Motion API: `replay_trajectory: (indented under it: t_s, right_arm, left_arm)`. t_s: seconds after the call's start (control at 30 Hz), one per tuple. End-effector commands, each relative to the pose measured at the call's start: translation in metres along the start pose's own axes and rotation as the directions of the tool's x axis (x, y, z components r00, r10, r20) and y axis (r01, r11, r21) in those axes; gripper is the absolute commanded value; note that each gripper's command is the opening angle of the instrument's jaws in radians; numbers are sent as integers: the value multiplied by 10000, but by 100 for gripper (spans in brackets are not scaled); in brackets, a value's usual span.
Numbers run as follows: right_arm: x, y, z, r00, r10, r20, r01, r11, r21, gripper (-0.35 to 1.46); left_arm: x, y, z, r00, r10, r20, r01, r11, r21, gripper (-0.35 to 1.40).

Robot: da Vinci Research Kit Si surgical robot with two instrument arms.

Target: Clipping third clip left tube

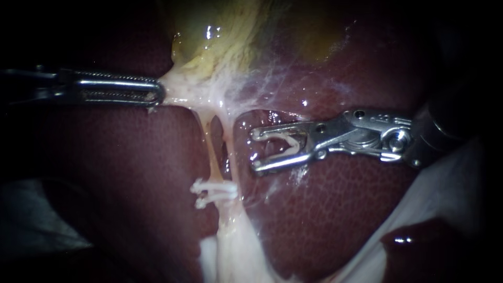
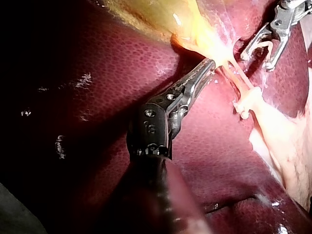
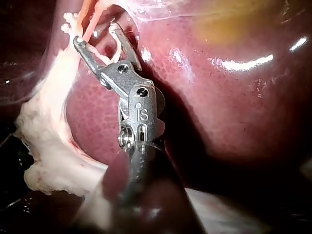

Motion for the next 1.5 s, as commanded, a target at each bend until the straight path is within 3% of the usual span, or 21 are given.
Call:
replay_trajectory:
  t_s: [0.03, 0.2, 0.33, 0.47, 0.73, 0.93, 1.2, 1.5]
  right_arm:
    - [3, -4, 2, 10000, 33, 4, -33, 10000, 30, 45]
    - [17, -15, 21, 9999, 151, -33, -150, 9998, 152, 45]
    - [21, -15, 38, 9996, 252, -92, -250, 9995, 177, 45]
    - [17, -5, 51, 9991, 405, -94, -404, 9991, 82, 45]
    - [-10, 24, 59, 9982, 600, 56, -598, 9979, -243, 45]
    - [-12, 35, 59, 9981, 608, 78, -605, 9978, -283, 46]
    - [-8, 40, 69, 9978, 577, -334, -574, 9983, 115, 46]
    - [-1, 45, 84, 9925, 525, -1107, -423, 9948, 923, 46]
  left_arm:
    - [0, 0, 0, 10000, -1, -1, 1, 10000, 0, -35]
    - [0, 0, 1, 10000, -2, -2, 2, 10000, 2, -35]
    - [0, 0, 1, 10000, -2, -2, 2, 10000, 2, -35]
    - [0, 0, 1, 10000, -1, -2, 1, 10000, 2, -35]
    - [0, 0, 1, 10000, -1, -2, 1, 10000, 3, -35]
    - [0, 0, 1, 10000, 0, -4, 0, 10000, 6, -35]
    - [0, 0, 1, 10000, -1, -5, 1, 10000, 10, -35]
    - [0, 0, 2, 10000, -2, -6, 2, 10000, 13, -35]
